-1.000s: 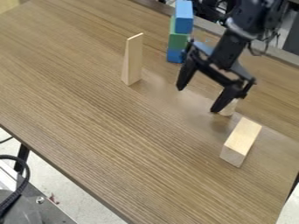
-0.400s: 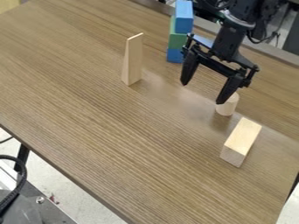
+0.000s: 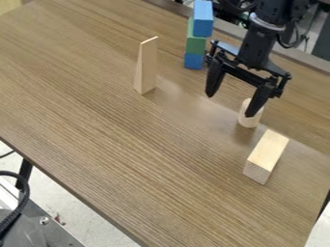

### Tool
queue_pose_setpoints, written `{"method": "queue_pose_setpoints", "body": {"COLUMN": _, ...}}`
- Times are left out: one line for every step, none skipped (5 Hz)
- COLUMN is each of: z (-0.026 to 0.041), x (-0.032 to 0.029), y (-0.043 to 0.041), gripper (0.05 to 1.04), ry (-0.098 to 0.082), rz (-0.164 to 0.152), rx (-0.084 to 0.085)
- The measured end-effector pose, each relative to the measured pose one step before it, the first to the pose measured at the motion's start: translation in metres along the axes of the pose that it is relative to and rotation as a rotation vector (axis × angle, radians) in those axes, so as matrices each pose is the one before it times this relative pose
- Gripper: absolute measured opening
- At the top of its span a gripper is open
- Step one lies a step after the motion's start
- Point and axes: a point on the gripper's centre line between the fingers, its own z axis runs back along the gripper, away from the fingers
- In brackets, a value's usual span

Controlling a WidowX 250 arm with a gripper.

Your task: Put the white cylinder on top of the white rectangle

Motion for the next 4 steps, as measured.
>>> {"method": "queue_pose_setpoints", "body": {"z": 0.0, "x": 0.00244, "y": -0.00266, "gripper": 1.0, "ry": -0.0127, "rz": -0.0274, "rx": -0.0266}}
{"method": "queue_pose_setpoints", "body": {"z": -0.004, "x": 0.002, "y": -0.00035, "gripper": 1.0, "ry": 0.0064, "rz": -0.0044, "rx": -0.0001}}
{"method": "queue_pose_setpoints", "body": {"z": -0.007, "x": 0.00717, "y": -0.00303, "gripper": 1.0, "ry": 0.0045, "rz": 0.0044, "rx": -0.005}}
{"method": "queue_pose_setpoints", "body": {"z": -0.00076, "x": 0.00661, "y": -0.00552, "gripper": 1.0, "ry": -0.0246, "rz": -0.0054, "rx": -0.0263}}
